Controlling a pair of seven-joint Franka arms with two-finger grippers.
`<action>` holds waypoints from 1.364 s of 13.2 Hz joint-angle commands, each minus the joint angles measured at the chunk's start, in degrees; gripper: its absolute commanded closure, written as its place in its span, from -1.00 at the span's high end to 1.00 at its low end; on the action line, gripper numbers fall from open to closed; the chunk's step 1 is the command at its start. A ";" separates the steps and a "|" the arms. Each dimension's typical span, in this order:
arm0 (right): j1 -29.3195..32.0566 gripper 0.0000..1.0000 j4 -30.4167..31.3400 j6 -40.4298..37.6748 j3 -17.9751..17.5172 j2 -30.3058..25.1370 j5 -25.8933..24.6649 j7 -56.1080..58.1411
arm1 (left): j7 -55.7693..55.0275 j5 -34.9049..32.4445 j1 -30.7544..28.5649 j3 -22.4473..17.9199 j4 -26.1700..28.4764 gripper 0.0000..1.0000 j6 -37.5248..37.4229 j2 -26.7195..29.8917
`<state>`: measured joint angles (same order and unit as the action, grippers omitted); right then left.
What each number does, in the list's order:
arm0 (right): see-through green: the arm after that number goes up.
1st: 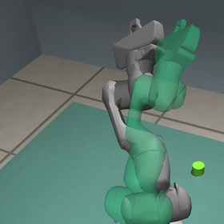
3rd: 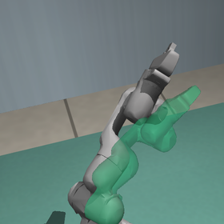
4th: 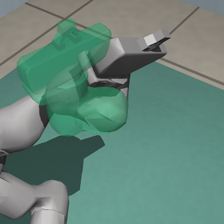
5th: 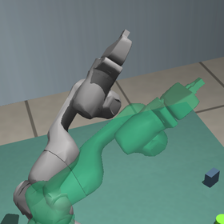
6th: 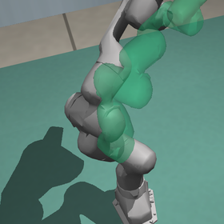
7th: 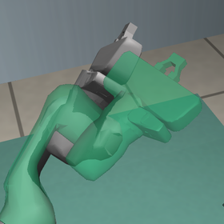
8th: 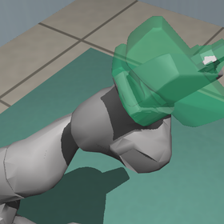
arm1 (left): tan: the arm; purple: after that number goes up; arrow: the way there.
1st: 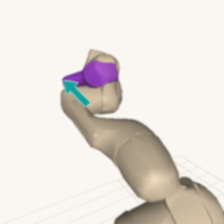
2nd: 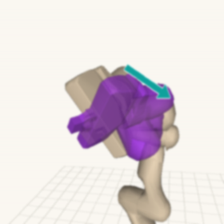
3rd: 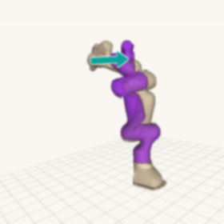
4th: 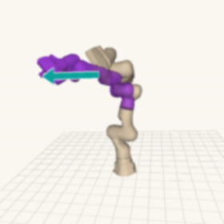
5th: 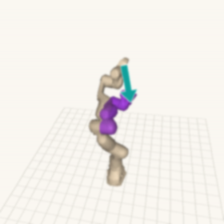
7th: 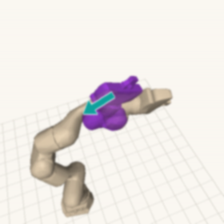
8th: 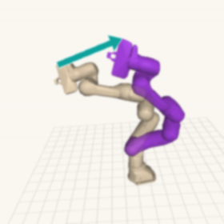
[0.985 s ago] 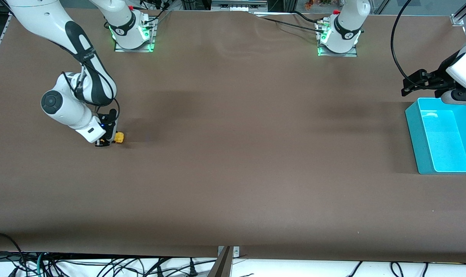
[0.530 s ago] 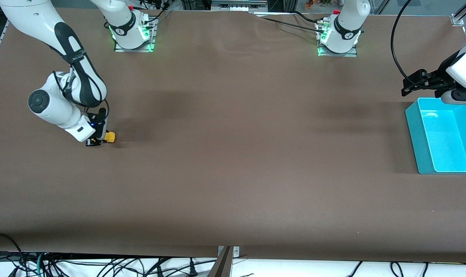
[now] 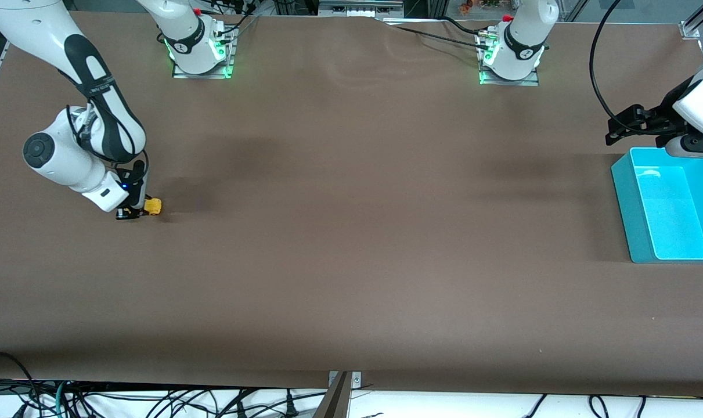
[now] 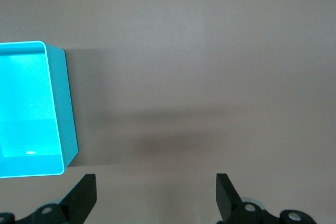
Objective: Wind and store yellow beetle car
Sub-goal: 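Drag the held car backward along the table with the right gripper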
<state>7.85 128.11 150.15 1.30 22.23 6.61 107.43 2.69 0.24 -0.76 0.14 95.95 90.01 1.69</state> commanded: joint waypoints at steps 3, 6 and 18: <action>5.50 -0.62 0.47 1.11 -1.03 3.43 0.42 6.03 | 0.21 -0.94 -0.20 0.30 -1.99 1.00 -1.41 -0.90; 7.70 -0.62 -0.23 1.11 -1.12 3.70 0.42 8.75 | 0.21 -0.94 -0.20 0.30 -1.99 1.00 -1.41 -0.90; 10.96 0.69 -2.95 0.23 -3.14 4.58 3.14 10.61 | 0.21 -0.94 -0.29 0.30 -1.99 1.00 -1.41 -0.90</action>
<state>17.33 126.17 150.35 0.15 23.60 8.09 116.42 2.69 0.24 -0.76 0.14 95.95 90.01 1.69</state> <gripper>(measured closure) 0.546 0.000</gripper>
